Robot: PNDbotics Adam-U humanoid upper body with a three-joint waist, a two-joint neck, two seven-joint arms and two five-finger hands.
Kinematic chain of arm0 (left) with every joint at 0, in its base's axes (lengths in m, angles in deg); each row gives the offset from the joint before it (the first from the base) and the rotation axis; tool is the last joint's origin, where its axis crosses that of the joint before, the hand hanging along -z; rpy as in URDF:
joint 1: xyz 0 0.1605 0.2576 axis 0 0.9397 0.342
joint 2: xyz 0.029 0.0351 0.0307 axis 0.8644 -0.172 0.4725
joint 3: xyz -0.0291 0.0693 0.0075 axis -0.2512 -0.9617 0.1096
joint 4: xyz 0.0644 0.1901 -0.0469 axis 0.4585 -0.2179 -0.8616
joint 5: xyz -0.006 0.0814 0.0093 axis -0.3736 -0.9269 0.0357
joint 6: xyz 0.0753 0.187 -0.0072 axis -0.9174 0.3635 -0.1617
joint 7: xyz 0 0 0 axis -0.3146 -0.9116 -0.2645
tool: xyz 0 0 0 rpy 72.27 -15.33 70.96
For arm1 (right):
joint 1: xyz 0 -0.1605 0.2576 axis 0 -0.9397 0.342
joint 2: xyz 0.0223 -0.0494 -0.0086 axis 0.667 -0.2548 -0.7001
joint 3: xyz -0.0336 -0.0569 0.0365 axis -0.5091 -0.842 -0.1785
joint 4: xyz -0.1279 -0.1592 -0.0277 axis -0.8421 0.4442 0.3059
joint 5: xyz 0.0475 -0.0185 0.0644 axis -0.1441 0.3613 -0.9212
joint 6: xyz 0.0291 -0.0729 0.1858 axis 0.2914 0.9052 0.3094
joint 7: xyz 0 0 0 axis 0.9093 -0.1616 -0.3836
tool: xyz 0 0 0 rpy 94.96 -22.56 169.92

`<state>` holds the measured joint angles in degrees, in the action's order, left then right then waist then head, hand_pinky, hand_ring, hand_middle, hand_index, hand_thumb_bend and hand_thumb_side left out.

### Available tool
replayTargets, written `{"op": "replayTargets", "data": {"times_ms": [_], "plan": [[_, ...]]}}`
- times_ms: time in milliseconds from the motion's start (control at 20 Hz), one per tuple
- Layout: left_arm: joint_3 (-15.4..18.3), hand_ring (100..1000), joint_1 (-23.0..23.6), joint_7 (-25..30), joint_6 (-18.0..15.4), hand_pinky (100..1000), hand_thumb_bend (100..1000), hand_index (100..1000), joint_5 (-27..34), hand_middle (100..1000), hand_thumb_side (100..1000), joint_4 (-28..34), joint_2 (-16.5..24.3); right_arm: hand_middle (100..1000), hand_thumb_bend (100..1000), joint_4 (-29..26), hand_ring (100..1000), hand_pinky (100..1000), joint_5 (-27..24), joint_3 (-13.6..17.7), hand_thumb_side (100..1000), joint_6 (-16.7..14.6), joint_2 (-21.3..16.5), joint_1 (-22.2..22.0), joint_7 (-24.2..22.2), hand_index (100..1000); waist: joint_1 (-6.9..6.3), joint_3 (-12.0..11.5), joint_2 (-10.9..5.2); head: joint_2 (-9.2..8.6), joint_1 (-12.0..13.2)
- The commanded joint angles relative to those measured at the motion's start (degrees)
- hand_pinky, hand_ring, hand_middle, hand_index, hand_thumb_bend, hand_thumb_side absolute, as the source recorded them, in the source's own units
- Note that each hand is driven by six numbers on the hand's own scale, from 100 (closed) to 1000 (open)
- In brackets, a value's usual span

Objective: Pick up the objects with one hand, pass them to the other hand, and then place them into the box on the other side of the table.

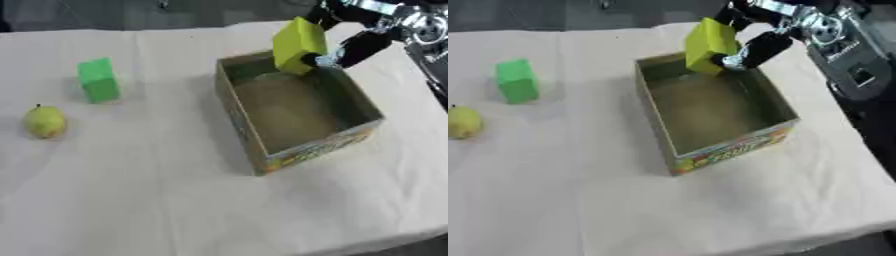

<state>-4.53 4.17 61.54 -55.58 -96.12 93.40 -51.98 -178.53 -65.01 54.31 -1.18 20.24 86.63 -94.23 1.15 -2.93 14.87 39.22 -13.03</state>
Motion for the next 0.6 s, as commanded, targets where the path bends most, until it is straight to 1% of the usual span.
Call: {"op": "replayTargets", "data": {"times_ms": [50,350,550,600], "plan": [[0.92,765,-0.74,-0.47,0.02,798,541,785,0.32,693,647,1.09,2.06,575,309,0.42,669,823,1.05,-0.40,155,-0.54,-2.07,0.58,-0.95,641,-0.90,-0.09,-0.12,-0.72,-0.24],[1.28,766,-0.69,-0.76,0.05,798,540,786,0.41,693,648,1.25,1.99,607,339,4.10,684,823,4.27,-2.16,188,-1.66,-1.16,0.67,-2.83,671,-1.03,-0.49,-0.04,-0.85,-0.33],[1.58,765,-0.58,-0.97,0.11,807,537,785,0.61,693,651,1.47,1.88,629,377,6.60,702,834,6.58,-2.70,247,-2.30,-0.53,0.79,-3.21,692,-1.10,-0.75,0.08,-0.88,-0.14],[1.66,766,-0.55,-1.07,0.12,809,536,785,0.66,693,649,1.52,1.76,636,381,7.08,707,835,7.20,-2.74,244,-2.40,-0.38,0.76,-3.13,699,-1.12,-0.80,0.11,-0.95,-0.06]]}}
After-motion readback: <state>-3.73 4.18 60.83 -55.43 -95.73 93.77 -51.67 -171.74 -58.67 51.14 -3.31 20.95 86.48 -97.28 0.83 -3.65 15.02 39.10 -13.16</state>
